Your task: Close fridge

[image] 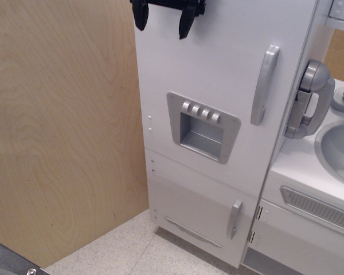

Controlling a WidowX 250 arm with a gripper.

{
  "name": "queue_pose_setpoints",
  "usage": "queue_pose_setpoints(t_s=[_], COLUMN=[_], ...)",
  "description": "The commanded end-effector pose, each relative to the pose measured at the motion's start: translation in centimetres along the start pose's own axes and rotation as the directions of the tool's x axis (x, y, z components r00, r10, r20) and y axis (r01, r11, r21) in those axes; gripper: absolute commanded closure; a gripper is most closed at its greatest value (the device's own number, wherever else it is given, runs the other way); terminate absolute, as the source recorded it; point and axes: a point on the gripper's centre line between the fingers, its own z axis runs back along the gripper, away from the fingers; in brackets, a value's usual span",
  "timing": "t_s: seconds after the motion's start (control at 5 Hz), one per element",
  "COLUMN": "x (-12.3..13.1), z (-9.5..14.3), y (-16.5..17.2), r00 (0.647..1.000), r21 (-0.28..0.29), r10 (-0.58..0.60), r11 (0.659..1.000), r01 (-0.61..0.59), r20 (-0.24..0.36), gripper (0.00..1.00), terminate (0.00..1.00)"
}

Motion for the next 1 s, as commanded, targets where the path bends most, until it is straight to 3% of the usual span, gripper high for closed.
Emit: queue_pose_setpoints(t_s=[0.0,0.4,0.6,0.8], x=[-2.3,-8.1,-8.1,-8.1], z=[3.0,3.5,3.5,3.5], y=[1.9,3.6,3.6,3.6], r00=[0.997,0.986,0.986,0.986], r21=[-0.031,-0.048,-0.048,-0.048], r10=[-0.058,-0.163,-0.163,-0.163], r11=[0.998,0.985,0.985,0.985], r01=[0.059,0.165,0.165,0.165], r20=[0.045,0.035,0.035,0.035], gripper=[0.00,0.00,0.00,0.00], terminate=[0.00,0.00,0.00,1.00])
